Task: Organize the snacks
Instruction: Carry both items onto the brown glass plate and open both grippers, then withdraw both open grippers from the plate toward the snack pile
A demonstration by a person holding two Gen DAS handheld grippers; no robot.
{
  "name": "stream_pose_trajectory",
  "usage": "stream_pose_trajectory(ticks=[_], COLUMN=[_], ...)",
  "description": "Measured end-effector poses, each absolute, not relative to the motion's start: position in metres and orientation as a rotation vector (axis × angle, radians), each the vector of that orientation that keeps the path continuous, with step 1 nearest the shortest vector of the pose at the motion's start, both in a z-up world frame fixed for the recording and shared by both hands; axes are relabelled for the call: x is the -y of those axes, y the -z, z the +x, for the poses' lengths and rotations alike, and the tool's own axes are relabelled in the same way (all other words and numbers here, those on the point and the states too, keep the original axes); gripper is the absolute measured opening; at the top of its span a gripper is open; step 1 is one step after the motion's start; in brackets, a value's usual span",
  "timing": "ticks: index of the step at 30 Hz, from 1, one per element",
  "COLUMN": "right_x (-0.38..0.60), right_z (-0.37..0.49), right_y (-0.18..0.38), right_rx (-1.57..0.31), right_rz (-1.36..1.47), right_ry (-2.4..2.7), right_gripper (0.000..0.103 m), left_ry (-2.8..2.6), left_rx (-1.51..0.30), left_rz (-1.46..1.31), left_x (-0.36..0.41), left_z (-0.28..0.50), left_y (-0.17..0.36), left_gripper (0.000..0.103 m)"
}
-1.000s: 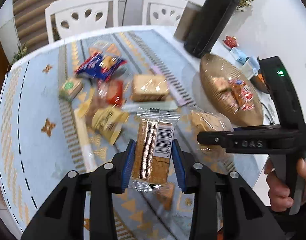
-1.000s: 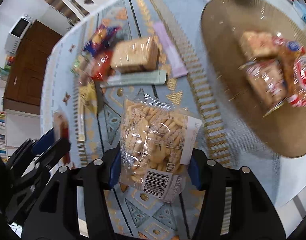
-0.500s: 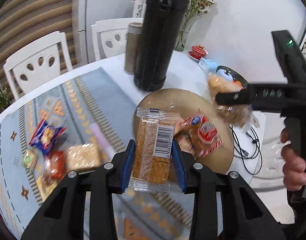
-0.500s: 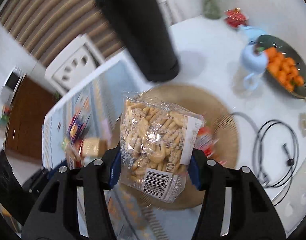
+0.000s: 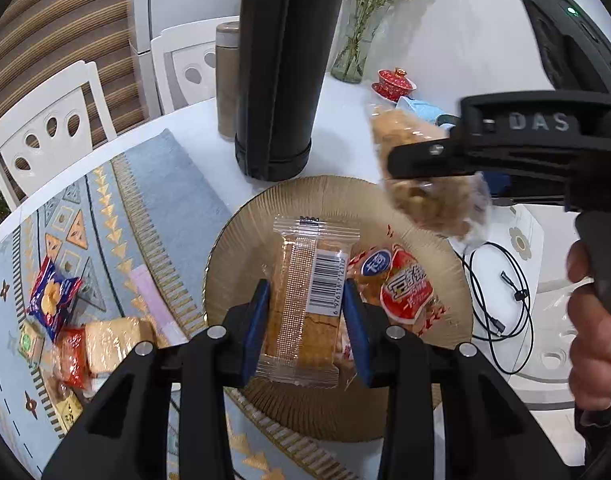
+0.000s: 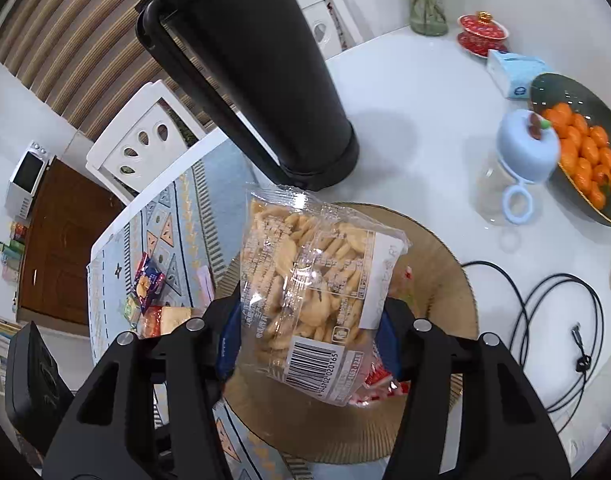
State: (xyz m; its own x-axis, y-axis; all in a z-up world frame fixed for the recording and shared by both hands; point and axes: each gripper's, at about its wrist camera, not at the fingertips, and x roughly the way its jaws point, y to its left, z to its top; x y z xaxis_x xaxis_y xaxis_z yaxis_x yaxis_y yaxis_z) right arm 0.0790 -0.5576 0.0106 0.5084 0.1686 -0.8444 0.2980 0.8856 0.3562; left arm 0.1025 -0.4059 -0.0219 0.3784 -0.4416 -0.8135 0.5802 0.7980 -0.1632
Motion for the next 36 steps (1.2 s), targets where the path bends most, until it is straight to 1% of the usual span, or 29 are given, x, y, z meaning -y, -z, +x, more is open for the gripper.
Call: stream_pose_trajectory(ticks=[1, 2, 3, 4, 7, 13, 18, 22, 26, 27, 30, 35, 36], right_x=[0.558, 0.558, 0.559, 0.561, 0.565, 0.569, 0.545, 0.514, 0.478, 0.471, 0.444, 0.399, 0.392], right_z=[0.082, 0.085, 0.086, 0.086, 0.082, 0.070, 0.064, 0.066, 0.071, 0.072, 0.075, 0.081, 0.082], right_y=[-0.010, -0.008, -0.008, -0.010, -0.013, -0.003, -0.002, -0.008, -0.010, -0.010, -0.009, -0.004, -0.003], right_rx=[-1.046, -1.045, -1.042, -1.027, -1.015, -1.050, -1.073, -1.077, -1.090, -1.095, -1.114, -1.140, -1.145], right_rz=[0.501, 0.508, 0.516, 0.520, 0.497, 0.562, 0.558, 0.528, 0.497, 0.491, 0.460, 0.415, 0.409], right_ry=[0.075, 0.064, 0.060, 0.062, 0.090, 0.087, 0.046, -0.001, -0.048, -0.057, -0.088, -0.132, -0.135], right_gripper=[0.060, 0.073, 0.082, 0.086, 0.085, 0.085, 0.085, 0.085, 0.085, 0.085, 0.085, 0.085, 0.085], left_ry=[0.655, 0.651, 0.647, 0.648, 0.636, 0.585, 0.482, 0.382, 0.287, 0.259, 0.202, 0.168, 0.169], left_rx=[-0.983, -0.983, -0.981, -0.974, -0.998, -1.011, -1.019, -1.016, -1.003, -0.999, -1.000, -1.007, -1.016], left_rz=[0.152, 0.144, 0.134, 0.120, 0.082, 0.009, -0.059, -0.114, -0.153, -0.164, -0.201, -0.215, -0.224], left_x=[0.408, 0.409, 0.408, 0.407, 0.397, 0.353, 0.295, 0.237, 0.184, 0.169, 0.132, 0.094, 0.087], left_z=[0.104, 0.107, 0.109, 0.110, 0.113, 0.099, 0.083, 0.071, 0.065, 0.064, 0.062, 0.059, 0.060], left_y=[0.022, 0.024, 0.025, 0.025, 0.029, 0.028, 0.026, 0.022, 0.019, 0.018, 0.021, 0.029, 0.034], left_gripper=[0.048, 0.062, 0.086, 0.087, 0.086, 0.086, 0.085, 0.083, 0.083, 0.082, 0.075, 0.073, 0.069])
